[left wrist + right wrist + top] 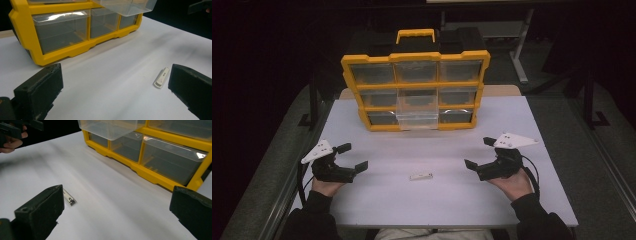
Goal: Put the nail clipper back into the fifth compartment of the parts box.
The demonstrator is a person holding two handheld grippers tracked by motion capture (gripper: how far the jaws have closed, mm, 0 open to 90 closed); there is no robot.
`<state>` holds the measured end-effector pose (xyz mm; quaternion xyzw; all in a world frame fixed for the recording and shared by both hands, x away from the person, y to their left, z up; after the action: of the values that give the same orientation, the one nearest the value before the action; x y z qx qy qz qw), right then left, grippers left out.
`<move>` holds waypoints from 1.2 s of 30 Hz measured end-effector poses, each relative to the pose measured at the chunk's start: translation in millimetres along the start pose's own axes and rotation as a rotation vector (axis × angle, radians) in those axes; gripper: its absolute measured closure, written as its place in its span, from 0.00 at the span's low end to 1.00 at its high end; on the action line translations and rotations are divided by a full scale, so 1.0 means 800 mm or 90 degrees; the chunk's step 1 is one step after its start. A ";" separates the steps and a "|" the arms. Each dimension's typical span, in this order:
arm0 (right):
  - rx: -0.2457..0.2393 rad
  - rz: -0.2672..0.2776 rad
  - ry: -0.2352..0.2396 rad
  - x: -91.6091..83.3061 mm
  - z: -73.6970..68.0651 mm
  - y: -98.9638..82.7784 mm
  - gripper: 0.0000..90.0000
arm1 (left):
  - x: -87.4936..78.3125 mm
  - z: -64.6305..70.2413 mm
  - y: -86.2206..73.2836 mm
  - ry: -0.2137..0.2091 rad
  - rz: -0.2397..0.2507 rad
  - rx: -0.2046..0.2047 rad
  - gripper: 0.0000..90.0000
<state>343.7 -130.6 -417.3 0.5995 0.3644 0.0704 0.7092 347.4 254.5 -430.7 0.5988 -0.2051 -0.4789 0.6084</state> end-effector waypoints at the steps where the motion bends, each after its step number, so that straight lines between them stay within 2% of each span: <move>1: -0.002 -0.003 0.002 0.002 -0.002 0.002 0.00 | 0.000 0.000 0.000 0.000 0.000 0.000 0.00; 8: -0.017 -0.021 0.009 0.015 -0.011 0.005 0.00 | -0.002 0.000 0.001 0.008 0.004 0.004 0.00; 20: -0.026 -0.041 0.048 0.030 -0.030 0.011 0.00 | 0.000 0.000 -0.001 0.003 -0.002 0.003 0.00; 36: -0.050 -0.071 0.081 0.049 -0.051 0.010 0.00 | 0.000 0.000 -0.001 0.005 -0.004 0.008 0.00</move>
<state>350.3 -75.2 -427.8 0.5442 0.4384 0.0831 0.7105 347.0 254.5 -431.0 0.6049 -0.2038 -0.4774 0.6038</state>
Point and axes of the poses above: each handheld gripper's, and its own axes: x roughly forward along the jaws, y roughly out of its top, z roughly to its right, the point moved 8 cm from there along x, roughly forward along the jaws, and after that the axes turned 12 degrees about -y, right-handed, at the moved point
